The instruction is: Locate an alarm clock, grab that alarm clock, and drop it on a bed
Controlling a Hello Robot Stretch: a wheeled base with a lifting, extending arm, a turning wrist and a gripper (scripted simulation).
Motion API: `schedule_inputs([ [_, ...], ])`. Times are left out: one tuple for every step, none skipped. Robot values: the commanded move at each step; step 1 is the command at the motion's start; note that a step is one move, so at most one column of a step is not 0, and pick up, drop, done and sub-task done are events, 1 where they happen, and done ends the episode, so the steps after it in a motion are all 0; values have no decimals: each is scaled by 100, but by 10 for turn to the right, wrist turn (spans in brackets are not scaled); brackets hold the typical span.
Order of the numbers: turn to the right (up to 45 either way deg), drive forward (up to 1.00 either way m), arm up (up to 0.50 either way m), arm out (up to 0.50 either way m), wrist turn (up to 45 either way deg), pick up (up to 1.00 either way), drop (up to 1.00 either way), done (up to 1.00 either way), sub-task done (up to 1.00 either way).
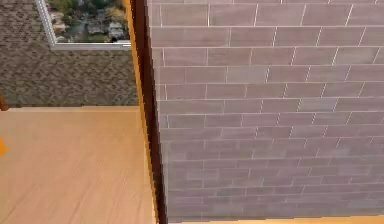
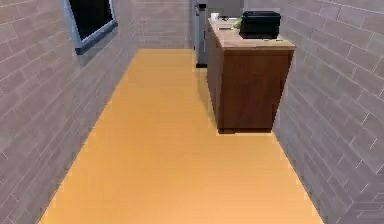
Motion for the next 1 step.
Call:
schedule_inputs([
  [450,0,0,0,0,0,0,0,0],
])
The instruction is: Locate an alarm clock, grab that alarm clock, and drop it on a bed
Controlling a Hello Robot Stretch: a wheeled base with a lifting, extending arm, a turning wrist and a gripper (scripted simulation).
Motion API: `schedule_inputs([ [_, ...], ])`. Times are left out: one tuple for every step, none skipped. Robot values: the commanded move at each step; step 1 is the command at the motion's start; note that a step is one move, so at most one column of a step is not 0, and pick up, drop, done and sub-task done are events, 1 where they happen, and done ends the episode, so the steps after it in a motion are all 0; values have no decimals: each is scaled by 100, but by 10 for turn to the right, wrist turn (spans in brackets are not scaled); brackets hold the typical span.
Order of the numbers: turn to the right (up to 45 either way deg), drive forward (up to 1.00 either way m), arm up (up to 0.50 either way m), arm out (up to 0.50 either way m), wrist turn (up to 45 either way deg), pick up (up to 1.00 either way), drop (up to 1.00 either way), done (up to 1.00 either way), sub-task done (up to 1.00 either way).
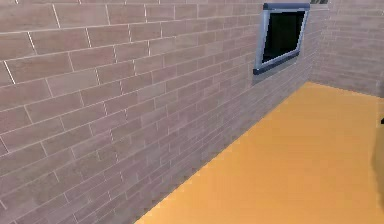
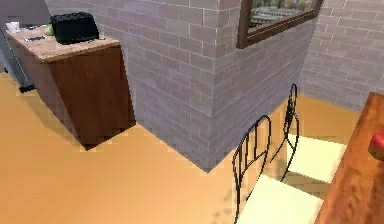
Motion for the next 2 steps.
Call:
schedule_inputs([
  [90,0,0,0,0,0,0,0,0],
  [0,5,0,0,0,0,0,0,0],
])
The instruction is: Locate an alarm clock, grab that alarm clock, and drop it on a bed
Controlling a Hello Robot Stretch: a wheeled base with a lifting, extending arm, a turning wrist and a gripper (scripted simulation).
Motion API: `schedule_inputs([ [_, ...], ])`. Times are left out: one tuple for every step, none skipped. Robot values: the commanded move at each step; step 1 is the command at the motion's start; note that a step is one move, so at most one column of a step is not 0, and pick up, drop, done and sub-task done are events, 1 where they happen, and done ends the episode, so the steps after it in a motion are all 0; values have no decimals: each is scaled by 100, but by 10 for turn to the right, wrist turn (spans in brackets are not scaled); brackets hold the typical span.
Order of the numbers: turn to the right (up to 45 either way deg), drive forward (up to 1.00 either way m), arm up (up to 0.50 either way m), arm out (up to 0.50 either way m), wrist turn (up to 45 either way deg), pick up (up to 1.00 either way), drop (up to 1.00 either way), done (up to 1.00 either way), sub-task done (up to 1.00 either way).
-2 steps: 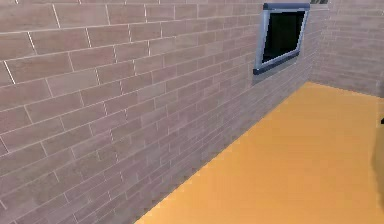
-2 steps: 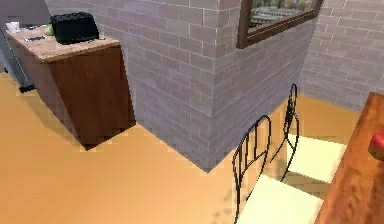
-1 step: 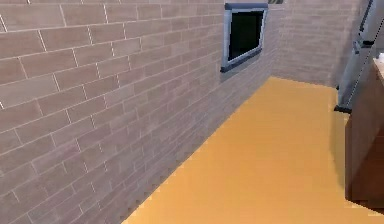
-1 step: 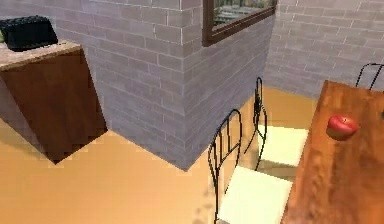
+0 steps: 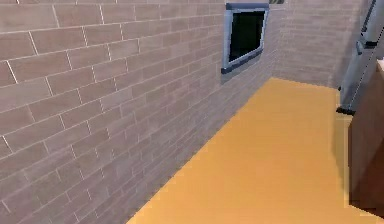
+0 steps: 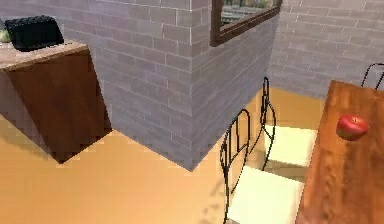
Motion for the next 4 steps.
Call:
schedule_inputs([
  [-450,0,0,0,0,0,0,0,0],
  [-330,0,0,0,0,0,0,0,0],
  [0,45,0,0,0,0,0,0,0],
  [-450,0,0,0,0,0,0,0,0],
])
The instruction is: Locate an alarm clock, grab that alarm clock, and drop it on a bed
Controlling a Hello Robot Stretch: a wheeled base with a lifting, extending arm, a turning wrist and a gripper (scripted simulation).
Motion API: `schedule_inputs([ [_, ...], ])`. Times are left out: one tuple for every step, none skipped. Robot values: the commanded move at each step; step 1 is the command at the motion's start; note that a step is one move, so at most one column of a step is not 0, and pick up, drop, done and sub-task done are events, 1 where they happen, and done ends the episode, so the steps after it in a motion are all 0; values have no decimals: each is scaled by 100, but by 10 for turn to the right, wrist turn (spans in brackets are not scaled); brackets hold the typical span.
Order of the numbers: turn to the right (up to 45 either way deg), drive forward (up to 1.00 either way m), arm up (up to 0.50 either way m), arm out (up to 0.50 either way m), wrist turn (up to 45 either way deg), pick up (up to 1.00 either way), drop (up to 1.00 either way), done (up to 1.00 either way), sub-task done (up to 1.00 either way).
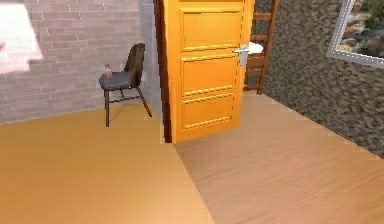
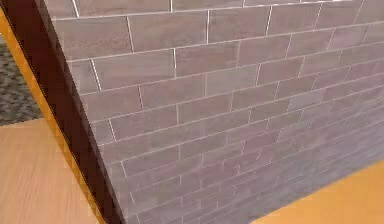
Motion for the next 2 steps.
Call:
schedule_inputs([
  [-180,0,0,0,0,0,0,0,0],
  [-30,0,0,0,0,0,0,0,0],
])
